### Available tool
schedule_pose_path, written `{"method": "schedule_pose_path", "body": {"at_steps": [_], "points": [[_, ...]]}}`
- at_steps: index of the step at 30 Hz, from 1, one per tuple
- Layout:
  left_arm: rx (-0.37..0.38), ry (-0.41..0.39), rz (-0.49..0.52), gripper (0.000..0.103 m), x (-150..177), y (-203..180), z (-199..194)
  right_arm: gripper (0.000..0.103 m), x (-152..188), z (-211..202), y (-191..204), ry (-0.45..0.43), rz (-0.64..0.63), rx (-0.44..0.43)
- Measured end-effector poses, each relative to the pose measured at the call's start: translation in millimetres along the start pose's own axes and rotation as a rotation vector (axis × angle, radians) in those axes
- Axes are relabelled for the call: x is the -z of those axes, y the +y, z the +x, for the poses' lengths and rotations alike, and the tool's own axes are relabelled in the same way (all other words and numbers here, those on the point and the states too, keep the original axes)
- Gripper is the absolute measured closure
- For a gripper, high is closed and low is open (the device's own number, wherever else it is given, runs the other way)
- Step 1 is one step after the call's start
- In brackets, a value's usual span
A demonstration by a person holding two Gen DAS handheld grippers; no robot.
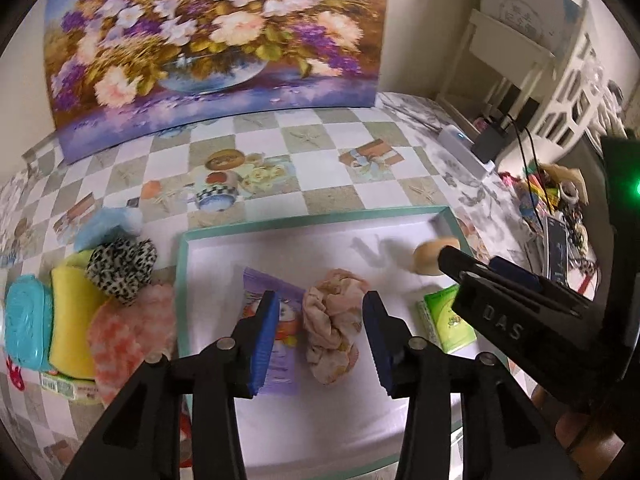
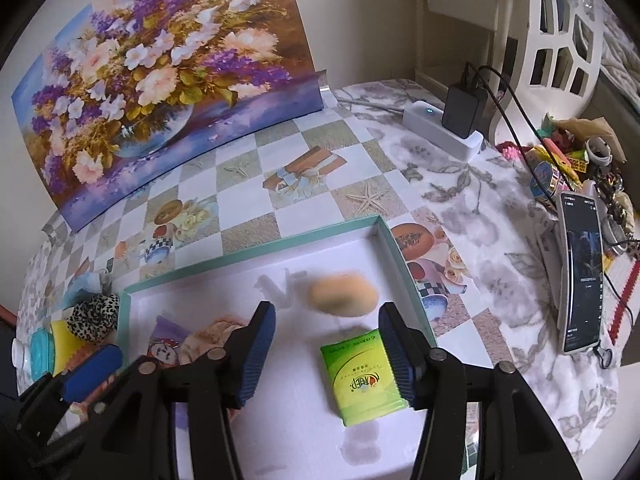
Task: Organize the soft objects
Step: 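Open left tool releasing cloth in tray while right tool releases yellow container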
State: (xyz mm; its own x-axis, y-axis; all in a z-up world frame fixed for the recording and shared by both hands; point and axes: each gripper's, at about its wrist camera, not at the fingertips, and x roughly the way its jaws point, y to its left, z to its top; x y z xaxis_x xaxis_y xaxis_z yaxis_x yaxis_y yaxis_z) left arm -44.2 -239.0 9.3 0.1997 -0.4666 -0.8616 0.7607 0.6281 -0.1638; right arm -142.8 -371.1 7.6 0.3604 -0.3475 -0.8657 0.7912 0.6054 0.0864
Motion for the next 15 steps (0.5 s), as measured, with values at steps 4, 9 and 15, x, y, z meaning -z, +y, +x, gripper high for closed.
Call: {"method": "schedule_pose_path", "body": {"at_steps": [4,9,15], "points": [[-0.043,0.003,-0.044,0.046,1.0,13.0,-1.4,0.037,3.1,4.5,1.8,0.018,-0.010,0.005],[-0.107,0.027,-0.138,0.034,4.0,37.2,3.4,0.037,8.4,12.1,2.4,0.051,-0.022,0.016],[-0.173,0.036,-0.192,0.021,8.9,55.0,8.8,0.027,13.5,17.5,7.5,0.076,-0.050,0.030]]}}
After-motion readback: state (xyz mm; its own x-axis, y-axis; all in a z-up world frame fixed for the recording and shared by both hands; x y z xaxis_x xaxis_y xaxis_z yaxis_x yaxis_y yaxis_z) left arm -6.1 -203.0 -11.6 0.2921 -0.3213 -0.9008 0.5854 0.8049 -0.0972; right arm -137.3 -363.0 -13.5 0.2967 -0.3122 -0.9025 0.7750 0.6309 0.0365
